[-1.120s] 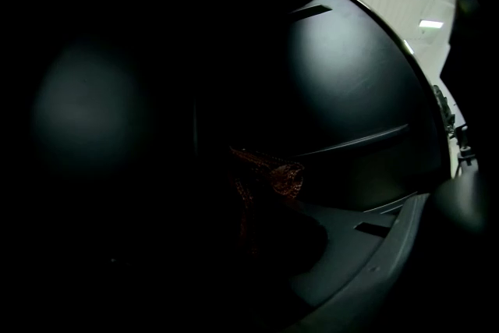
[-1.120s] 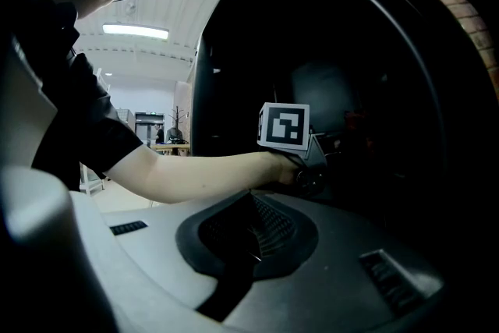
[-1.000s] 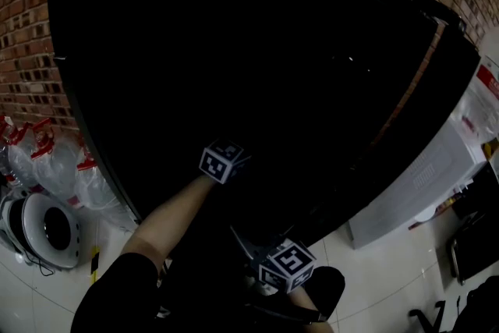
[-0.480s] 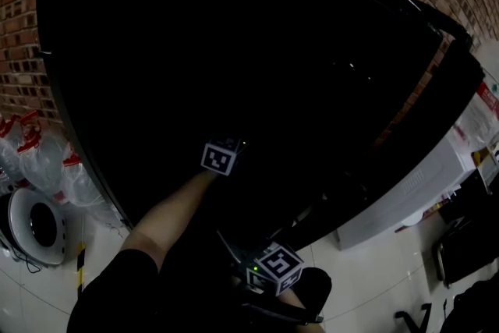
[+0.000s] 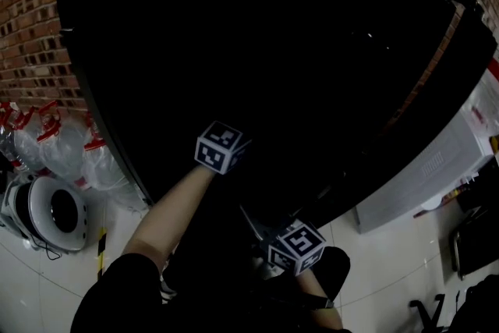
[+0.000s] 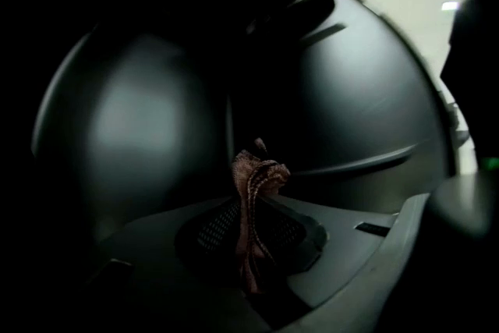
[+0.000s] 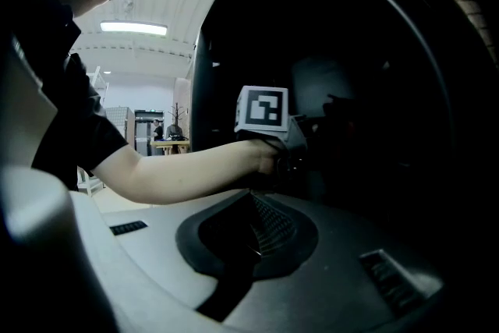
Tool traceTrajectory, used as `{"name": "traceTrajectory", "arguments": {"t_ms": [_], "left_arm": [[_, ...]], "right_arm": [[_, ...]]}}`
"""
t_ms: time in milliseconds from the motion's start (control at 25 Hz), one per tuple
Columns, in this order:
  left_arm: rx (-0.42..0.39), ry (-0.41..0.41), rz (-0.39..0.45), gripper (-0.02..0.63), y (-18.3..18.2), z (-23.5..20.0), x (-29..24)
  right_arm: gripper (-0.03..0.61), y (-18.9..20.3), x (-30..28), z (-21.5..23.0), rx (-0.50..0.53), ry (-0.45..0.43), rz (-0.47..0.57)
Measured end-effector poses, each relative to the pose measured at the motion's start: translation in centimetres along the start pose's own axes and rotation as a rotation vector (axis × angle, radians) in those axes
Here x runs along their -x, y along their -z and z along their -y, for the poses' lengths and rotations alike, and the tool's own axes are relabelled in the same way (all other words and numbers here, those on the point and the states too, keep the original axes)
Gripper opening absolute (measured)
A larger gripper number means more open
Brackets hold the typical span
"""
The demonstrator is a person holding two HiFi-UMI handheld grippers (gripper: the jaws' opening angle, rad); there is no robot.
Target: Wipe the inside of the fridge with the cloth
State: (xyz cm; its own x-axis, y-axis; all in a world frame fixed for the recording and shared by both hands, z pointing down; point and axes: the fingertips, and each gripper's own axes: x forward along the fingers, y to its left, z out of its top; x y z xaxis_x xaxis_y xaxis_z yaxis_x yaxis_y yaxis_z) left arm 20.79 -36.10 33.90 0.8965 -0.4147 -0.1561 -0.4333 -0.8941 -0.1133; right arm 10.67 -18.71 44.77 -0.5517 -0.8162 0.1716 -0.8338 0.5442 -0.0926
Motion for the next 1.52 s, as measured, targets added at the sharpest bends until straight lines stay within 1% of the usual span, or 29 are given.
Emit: {"name": "traceTrajectory", "arguments": {"t_ms": [80,120,200,240,320,400,440,520,600,680,840,1080,1120,1200,1360,1440,1520], "left_arm": [[-0.023,0.072,-0.002,0.049,-1.3,2.4,2.1],[-0.029,0.122,-0.022,0.049,-1.4,3.9,3.1],[-0.042,0.249,-0.095,0.049,-0.9,7.1,4.9],[-0.062,0.312,-0.139,0.049,-0.3,8.7,5.7],[-0.139,0.408,-0.222,0.049,1.1,10.9,6.6],[-0.212,0.461,-0.278,0.049,2.2,12.1,7.0],[-0.227,0.49,-0.291,0.049,2.4,12.6,7.0],[-0.232,0.573,-0.311,0.049,2.9,13.9,7.2],[-0.258,0.65,-0.356,0.049,4.1,15.2,7.3],[-0.284,0.692,-0.397,0.049,5.5,15.8,6.9],[-0.241,0.709,-0.401,0.049,6.7,15.7,5.0],[-0.229,0.708,-0.41,0.051,7.5,15.2,3.9],[-0.238,0.694,-0.411,0.051,7.6,14.8,3.7],[-0.251,0.638,-0.416,0.051,7.9,13.6,3.0],[-0.225,0.531,-0.422,0.051,8.4,11.3,1.2],[-0.226,0.517,-0.432,0.051,8.7,10.6,0.6],[-0.221,0.533,-0.442,0.051,8.8,10.5,0.2]], "right_arm": [[0.005,-0.3,0.3,-0.4,0.004,0.004,0.012],[0.005,-0.3,0.5,-0.7,0.008,0.003,0.014],[0.005,-0.3,0.8,-1.7,0.022,-0.005,0.012],[0.005,-0.4,1.0,-2.1,0.031,-0.01,0.01],[0.005,-0.5,1.3,-2.7,0.045,-0.018,0.011],[0.005,-0.6,1.6,-3.1,0.051,-0.021,0.017],[0.005,-0.6,1.7,-3.3,0.053,-0.021,0.019],[0.005,-0.6,1.8,-3.5,0.054,-0.022,0.02],[0.005,-0.6,1.9,-3.6,0.05,-0.02,0.02],[0.005,-0.4,1.9,-3.2,0.05,-0.017,0.02],[0.005,-0.3,1.9,-2.4,0.036,-0.007,0.025],[0.005,-0.5,1.7,-1.6,0.028,0.0,0.03],[0.005,-0.4,1.6,-1.5,0.025,-0.001,0.033],[0.005,-0.2,1.3,-1.4,0.012,-0.002,0.034],[0.005,0.0,1.1,-1.1,0.009,0.0,0.019],[0.005,-0.3,0.9,-1.1,0.009,-0.004,0.028],[0.005,-0.5,0.8,-1.0,0.011,-0.008,0.033]]}}
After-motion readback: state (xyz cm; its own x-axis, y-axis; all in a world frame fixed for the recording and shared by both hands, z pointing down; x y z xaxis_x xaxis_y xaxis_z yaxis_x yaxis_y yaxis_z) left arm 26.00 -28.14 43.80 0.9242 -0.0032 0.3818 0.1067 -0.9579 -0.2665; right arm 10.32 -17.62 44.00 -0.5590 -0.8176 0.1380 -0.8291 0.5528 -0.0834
